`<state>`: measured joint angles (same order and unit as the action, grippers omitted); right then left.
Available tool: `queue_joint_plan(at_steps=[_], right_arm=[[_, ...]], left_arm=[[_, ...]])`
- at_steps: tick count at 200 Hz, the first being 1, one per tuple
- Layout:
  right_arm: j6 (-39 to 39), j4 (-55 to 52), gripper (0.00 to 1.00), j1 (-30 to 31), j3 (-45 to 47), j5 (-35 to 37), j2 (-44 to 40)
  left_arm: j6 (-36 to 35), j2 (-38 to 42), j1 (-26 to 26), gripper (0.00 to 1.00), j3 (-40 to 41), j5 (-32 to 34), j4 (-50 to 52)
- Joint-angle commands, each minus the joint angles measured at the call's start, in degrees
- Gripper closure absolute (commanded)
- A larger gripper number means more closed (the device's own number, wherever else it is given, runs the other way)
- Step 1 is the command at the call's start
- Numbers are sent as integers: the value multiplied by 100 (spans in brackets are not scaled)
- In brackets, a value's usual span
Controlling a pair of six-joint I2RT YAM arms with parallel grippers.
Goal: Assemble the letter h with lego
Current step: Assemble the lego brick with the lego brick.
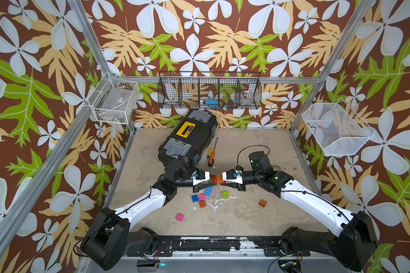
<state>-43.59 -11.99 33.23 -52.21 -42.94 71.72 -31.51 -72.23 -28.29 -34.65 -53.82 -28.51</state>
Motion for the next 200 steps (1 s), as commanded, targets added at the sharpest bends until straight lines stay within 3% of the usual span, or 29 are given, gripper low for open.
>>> queue_joint_plan(at_steps=[1,20,31,37,44,68,102,118,136,163,200], right_arm=[[81,43,79,8,-91,6,79],[83,54,82,8,-130,89,148],[133,127,82,-7,-126,188,194],[147,144,82,-9,-144,206,220],[149,141,82,-39,-168,209,265],[89,29,82,-271,-318,229,481],[-137,-186,82,-412,-640,473,967],[-168,-204,82,-412,-735,559,1215],[-64,-103,82,-414,-812,534,1479],[85,-23,83,-405,-944,761,1857],[91,131,83,-381,-1026,842,2269]], left_arm=[[64,-39,8,79,1,-9,-242],[191,-34,8,70,61,85,-415],[273,-20,8,39,89,217,-513],[357,4,8,15,105,352,-568],[461,44,8,1,144,528,-674],[584,337,8,0,307,1105,-921],[1148,758,2,0,507,1238,-1100],[2051,994,-9,0,722,1683,-1539],[3592,1282,-12,0,802,2771,-1733],[6234,1616,-13,0,519,4968,-257],[7210,1331,-44,2,229,4978,421]])
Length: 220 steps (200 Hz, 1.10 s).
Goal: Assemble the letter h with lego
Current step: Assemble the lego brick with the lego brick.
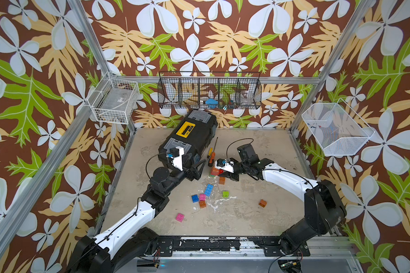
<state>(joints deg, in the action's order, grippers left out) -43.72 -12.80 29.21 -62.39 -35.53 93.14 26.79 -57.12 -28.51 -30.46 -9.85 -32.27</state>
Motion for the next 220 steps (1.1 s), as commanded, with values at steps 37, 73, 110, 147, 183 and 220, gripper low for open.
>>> queue_joint_plan(at_steps=[37,73,110,147,183,220], right_arm=[[116,357,82,25,-77,371,437],[182,343,82,47,-152,292,728],[127,148,81,54,-247,295,895],[63,42,81,61,-221,291,995],[39,20,81,51,-205,413,1021],[106,168,81,42,-131,548,1001]], left_arm=[[1517,-540,-75,2,-330,600,1092],[1461,-669,-146,2,-330,581,1083],[1237,-872,-247,3,-389,503,1172],[1294,-981,-251,3,-405,495,1179],[1259,-1027,-251,3,-400,514,1174],[1259,-1099,-251,4,-389,463,1173]])
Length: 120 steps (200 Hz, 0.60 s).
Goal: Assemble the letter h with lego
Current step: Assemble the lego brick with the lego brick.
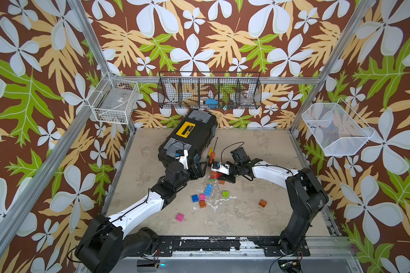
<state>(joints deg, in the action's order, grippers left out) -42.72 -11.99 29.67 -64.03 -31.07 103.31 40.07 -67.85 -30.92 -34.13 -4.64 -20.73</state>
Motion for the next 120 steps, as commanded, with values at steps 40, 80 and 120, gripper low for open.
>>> queue_joint_plan(at_steps=[40,80,120], right_arm=[[46,190,81,-11,192,121,-32],[63,225,81,-14,272,132,-36],[3,102,81,-39,286,241,-57]], left_arm=[[-113,-9,-18,4,11,-32,8],[-113,-26,-20,4,21,-32,8],[-66,-44,-27,5,38,-63,9]])
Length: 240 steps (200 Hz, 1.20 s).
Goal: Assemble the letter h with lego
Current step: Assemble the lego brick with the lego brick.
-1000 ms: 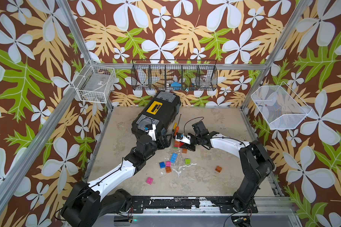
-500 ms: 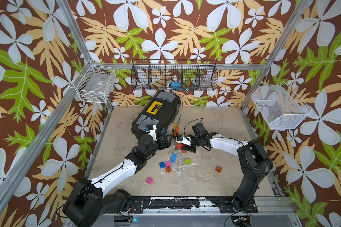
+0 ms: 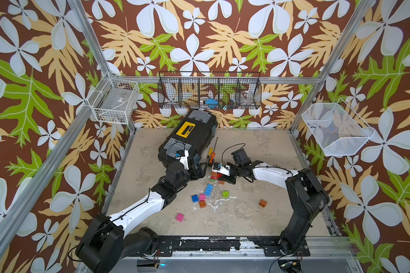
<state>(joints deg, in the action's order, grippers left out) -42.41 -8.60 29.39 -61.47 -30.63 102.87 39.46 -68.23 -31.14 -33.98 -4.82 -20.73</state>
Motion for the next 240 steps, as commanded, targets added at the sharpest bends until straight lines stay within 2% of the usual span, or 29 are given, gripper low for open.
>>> queue_joint_plan(at_steps=[1,143,197,240], right_arm=[[-33,-242,81,-11,30,198,-13],[313,-189,78,-50,151,264,25],[-19,-473,75,-55,70,198,52],[-334,-907,78,-49,-158,251,213]], left_arm=[[-2,-6,-6,5,18,-50,8],[44,-68,-14,6,9,-32,34],[68,-86,-15,6,32,-23,40],[105,-108,-40,6,31,-50,43]])
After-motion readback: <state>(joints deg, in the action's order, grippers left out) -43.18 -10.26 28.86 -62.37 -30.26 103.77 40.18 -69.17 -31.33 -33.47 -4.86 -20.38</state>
